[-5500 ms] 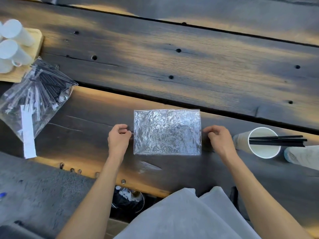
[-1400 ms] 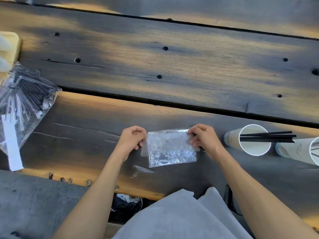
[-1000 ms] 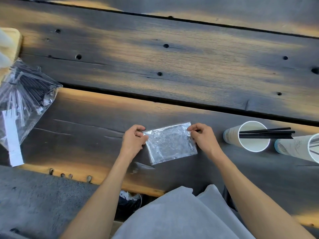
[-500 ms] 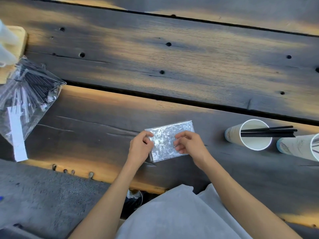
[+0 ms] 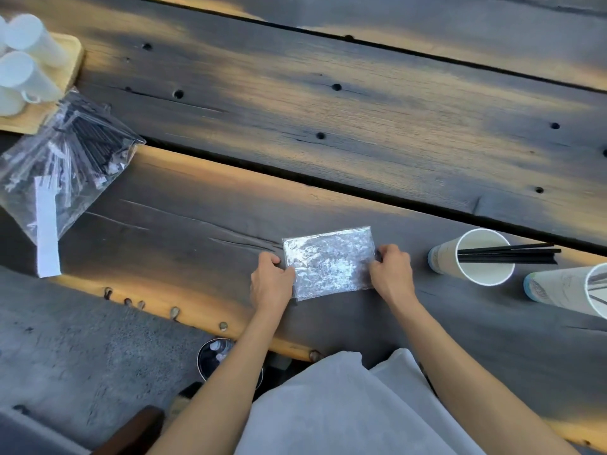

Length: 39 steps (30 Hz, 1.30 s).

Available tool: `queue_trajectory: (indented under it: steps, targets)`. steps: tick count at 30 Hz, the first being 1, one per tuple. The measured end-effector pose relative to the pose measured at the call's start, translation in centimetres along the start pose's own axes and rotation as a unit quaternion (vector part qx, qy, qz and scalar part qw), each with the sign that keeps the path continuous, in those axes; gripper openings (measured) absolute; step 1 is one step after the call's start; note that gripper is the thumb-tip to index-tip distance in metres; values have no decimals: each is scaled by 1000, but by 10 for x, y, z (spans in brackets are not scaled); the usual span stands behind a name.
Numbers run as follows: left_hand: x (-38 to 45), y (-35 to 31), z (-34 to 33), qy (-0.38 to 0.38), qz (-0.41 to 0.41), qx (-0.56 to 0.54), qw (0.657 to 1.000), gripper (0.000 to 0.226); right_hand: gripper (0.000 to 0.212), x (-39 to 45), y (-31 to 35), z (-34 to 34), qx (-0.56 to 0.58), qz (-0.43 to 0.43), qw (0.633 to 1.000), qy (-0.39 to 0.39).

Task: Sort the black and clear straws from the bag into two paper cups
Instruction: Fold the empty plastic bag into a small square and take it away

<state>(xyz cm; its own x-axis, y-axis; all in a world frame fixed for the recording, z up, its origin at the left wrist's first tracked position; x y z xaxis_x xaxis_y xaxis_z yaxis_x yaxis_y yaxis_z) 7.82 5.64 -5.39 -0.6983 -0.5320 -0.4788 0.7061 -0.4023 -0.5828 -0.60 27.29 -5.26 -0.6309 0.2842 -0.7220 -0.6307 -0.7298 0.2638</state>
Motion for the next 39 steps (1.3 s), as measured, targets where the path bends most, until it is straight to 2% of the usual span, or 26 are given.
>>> queue_trajectory:
  steps: [3, 5, 9, 12, 14, 17, 20, 23, 25, 28, 29, 31, 33, 34, 36, 39]
  targets:
    - [-3, 3, -3, 10, 21, -32, 999, 18, 10, 1, 1, -3, 6, -3, 1000, 17]
    - [-7, 4, -4, 45, 41, -100, 993, 23, 12, 0, 3, -2, 7, 5, 1000, 20]
    - [-26, 14, -5, 89, 102, -256, 957, 26, 18, -4, 3, 4, 13, 6, 998, 62]
    - [-45, 21, -8, 79, 120, -358, 923, 23, 23, -7, 2, 5, -49, 51, 996, 47]
    - [-60, 24, -8, 51, 119, -415, 901, 23, 33, -11, -1, 2, -112, 95, 989, 30]
    - [-82, 32, -3, -3, 122, -472, 873, 20, 44, -27, 5, -2, -140, 120, 982, 51]
    - [-106, 48, 8, -65, 131, -548, 824, 24, 53, -47, 19, -15, -116, 131, 977, 118]
    - [-134, 76, 22, -124, 132, -621, 762, 26, 61, -76, 31, -43, -79, 100, 963, 238]
    - [-152, 99, 30, -166, 134, -642, 736, 26, 49, -98, 34, -63, -68, 79, 948, 300]
    - [-181, 142, 43, -237, 146, -649, 708, 27, 15, -133, 36, -102, -96, 116, 934, 324]
    - [-190, 157, 46, -255, 153, -644, 705, 19, 7, -144, 35, -116, -108, 130, 928, 332]
    - [-208, 186, 49, -283, 165, -630, 704, 7, 14, -165, 33, -143, -143, 157, 917, 339]
    - [-227, 217, 47, -314, 186, -622, 693, 10, 9, -188, 26, -172, -174, 170, 903, 355]
    - [-235, 231, 44, -333, 194, -622, 682, 21, 7, -198, 22, -187, -200, 183, 893, 359]
    - [-246, 257, 33, -363, 218, -634, 647, 36, 28, -205, 12, -217, -249, 203, 880, 351]
    - [-256, 294, 7, -375, 251, -666, 593, 5, 14, -197, -8, -265, -292, 204, 874, 332]
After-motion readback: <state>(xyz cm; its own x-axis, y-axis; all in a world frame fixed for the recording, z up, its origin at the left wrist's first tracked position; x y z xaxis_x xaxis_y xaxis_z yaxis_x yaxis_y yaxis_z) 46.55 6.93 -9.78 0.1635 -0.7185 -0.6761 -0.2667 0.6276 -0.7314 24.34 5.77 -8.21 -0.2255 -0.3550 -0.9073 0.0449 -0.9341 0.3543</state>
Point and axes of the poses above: each hand's wrist, its own x-axis towards the middle knuckle, its own z-axis out of the back of the hand, y = z × x, the point moved 2 cm from there along x, towards the middle knuckle, and after that the axes turned 15 degrees about -z, right-handed, at the moved point
